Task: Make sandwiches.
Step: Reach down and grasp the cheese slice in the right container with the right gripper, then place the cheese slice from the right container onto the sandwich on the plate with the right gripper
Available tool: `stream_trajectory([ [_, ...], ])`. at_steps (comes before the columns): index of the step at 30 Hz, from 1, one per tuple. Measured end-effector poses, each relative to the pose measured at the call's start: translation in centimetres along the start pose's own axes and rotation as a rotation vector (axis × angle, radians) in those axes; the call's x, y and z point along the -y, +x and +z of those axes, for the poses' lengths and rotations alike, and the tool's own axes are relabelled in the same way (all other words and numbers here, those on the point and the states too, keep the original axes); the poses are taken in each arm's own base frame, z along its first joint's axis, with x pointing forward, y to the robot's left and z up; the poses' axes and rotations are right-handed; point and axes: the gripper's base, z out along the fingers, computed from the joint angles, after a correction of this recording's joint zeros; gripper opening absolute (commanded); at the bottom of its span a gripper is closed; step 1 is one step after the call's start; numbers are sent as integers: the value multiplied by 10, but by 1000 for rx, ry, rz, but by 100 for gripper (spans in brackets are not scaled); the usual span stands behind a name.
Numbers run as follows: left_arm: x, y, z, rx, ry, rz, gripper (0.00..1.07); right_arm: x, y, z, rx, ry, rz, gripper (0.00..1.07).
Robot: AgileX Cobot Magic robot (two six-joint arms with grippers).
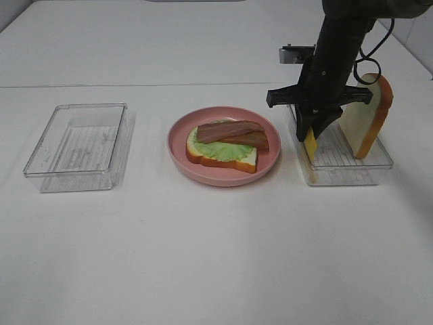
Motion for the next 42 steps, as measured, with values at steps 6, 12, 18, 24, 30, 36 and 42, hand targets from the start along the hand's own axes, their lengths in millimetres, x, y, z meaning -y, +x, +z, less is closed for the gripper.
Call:
stream_trajectory([
  [6, 0, 0, 0, 0, 0, 0, 100, 0, 1, 0, -7, 1, 0, 0],
  [12, 0, 0, 0, 0, 0, 0, 100, 0, 3, -1, -26, 2, 0, 0],
  [18, 0, 0, 0, 0, 0, 0, 100, -4, 10, -36, 25, -22, -2, 0],
  [24, 0, 0, 0, 0, 0, 0, 100, -19, 26, -108, 224, -171, -18, 0],
  [30, 0, 0, 0, 0, 0, 0, 100, -46, 19, -114, 300, -450, -75, 0],
  [36, 0, 0, 0, 0, 0, 0, 100, -77, 5, -80, 279, -643, -105, 0],
  [42, 0, 0, 0, 0, 0, 0, 100, -94, -4, -44, 241, -692, -85, 0],
])
